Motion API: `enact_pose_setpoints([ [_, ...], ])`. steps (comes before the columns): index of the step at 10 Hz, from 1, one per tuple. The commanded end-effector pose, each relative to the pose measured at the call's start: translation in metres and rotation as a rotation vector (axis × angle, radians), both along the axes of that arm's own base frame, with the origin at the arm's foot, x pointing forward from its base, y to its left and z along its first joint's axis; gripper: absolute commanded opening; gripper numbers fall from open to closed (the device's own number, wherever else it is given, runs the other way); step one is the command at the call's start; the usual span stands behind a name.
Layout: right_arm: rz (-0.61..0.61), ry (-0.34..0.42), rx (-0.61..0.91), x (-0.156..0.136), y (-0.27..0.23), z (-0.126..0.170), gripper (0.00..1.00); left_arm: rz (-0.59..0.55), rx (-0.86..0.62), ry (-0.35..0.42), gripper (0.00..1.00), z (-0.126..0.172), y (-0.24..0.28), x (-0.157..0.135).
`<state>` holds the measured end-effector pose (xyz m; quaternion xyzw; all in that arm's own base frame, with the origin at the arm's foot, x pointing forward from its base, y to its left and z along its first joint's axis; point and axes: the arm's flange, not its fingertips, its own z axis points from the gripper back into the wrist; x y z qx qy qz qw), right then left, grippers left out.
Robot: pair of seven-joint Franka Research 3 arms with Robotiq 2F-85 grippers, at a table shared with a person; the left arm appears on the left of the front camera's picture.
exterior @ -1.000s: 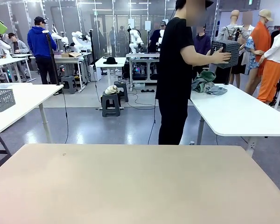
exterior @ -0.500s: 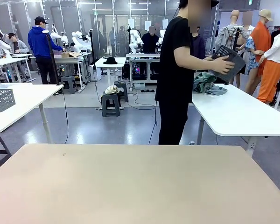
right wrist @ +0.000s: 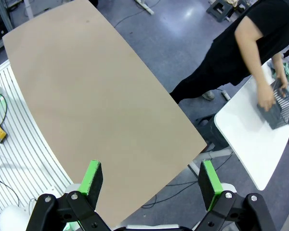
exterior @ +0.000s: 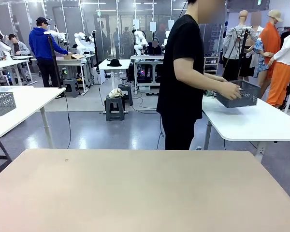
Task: Fold the towels and place them in the basket.
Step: When a person lays out a Towel with hook on the table, fold it in half twice.
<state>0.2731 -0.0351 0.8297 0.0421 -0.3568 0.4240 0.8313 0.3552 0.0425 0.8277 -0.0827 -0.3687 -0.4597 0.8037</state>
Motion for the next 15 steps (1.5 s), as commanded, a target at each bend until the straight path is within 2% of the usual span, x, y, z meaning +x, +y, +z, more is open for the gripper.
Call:
enact_pose_setpoints([
  [1, 0.007, -0.002, 0.005, 0.000, 0.000, 0.000, 1.00, -0.013, 0.015, -0.010, 1.00, 0.000, 0.009, -0.009],
  [2, 0.007, -0.002, 0.005, 0.000, 0.000, 0.000, 1.00, 0.000, 0.000, 0.000, 1.00, 0.000, 0.000, 0.000],
  [11, 0.007, -0.002, 0.005, 0.000, 0.000, 0.000, 1.00, 0.001, -0.001, 0.002, 1.00, -0.002, 0.002, 0.002],
  [15, 0.007, -0.002, 0.005, 0.000, 0.000, 0.000, 1.00, -0.023, 0.063, 0.037, 1.00, 0.003, 0.000, 0.001],
])
